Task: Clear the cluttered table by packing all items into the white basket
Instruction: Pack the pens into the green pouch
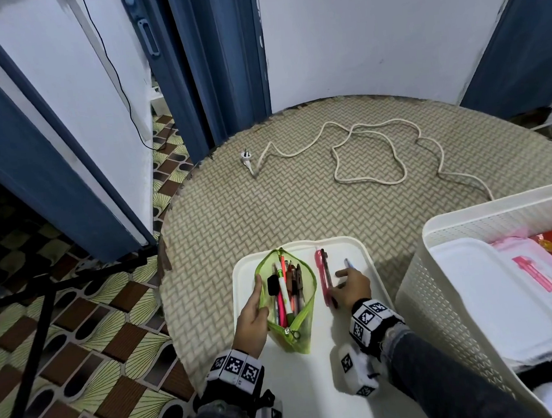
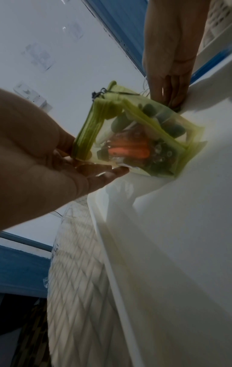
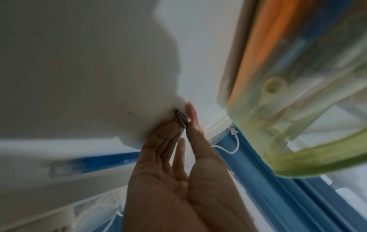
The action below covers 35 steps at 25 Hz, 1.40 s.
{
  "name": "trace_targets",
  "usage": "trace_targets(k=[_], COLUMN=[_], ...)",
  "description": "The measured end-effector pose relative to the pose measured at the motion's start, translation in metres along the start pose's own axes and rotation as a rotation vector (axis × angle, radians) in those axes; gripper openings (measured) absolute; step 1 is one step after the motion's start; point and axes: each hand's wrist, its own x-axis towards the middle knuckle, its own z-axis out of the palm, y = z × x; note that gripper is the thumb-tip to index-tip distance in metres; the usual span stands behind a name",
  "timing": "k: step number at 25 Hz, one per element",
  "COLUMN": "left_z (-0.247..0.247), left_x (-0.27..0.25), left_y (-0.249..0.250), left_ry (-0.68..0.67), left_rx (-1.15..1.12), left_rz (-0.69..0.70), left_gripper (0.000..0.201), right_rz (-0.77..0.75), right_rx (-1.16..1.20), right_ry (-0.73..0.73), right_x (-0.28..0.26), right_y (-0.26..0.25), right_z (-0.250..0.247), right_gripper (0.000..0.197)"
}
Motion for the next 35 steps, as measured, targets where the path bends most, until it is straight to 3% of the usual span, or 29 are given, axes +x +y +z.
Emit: trace_targets(k=[3,6,8,12,15,21,25,27,30,31,32,35], left_z=[0.001,0.003,0.004,0.006,0.008,0.009,0.012,0.011,0.005,0.003,0.002,0.002], left_x=[-0.002,-0.004,-0.005,-0.004,-0.004,-0.008,-0.007,-0.007,-0.005,-0.004,-0.004,-0.007], left_y=[0.004,0.009,0.011,0.01,0.012,0.016,0.015,0.012,0.006,0.004,0.003,0.006], left_ry=[-0.008,-0.022,-0.043,-0.073,-0.106,-0.121,-0.116,-0.112,-0.104,-0.1,-0.093,-0.083], left_rx=[-0.014,0.004,-0.002,-0.021,-0.046,-0.072,-0.071,-0.085,-0.092,-0.085,-0.079,-0.078], left_rz=[-0.003,-0.006,-0.011,0.004,-0.007,-0.012,-0.01,0.001,0.022,0.021,0.022,0.039], left_gripper=[0.067,0.064,0.063,0.065,0.065,0.064,0.062,0.064,0.064,0.063,0.063,0.067], right_rz=[0.061,-0.079,-0.213,-0.406,-0.505,-0.541,-0.595,-0.608,-0.553,-0.497,-0.429,-0.25], right_rx=[0.085,0.354,0.503,0.368,0.195,-0.169,-0.391,-0.199,0.091,0.102,0.081,-0.069], right_ry=[0.047,0.193,0.221,-0.103,-0.265,-0.274,-0.28,-0.17,0.191,0.24,0.225,-0.002], right_x=[-0.004,-0.021,-0.035,-0.052,-0.055,-0.048,-0.045,-0.042,-0.029,-0.023,-0.016,-0.003], right_y=[-0.011,-0.042,-0.065,-0.078,-0.062,-0.065,-0.059,-0.057,-0.051,-0.047,-0.043,-0.025], right_z=[-0.011,-0.028,-0.037,-0.026,-0.008,0.003,0.011,0.009,-0.001,-0.005,-0.008,-0.003], right_gripper=[0.034,0.024,0.033,0.093,0.109,0.06,0.055,0.036,0.014,0.012,0.011,0.022])
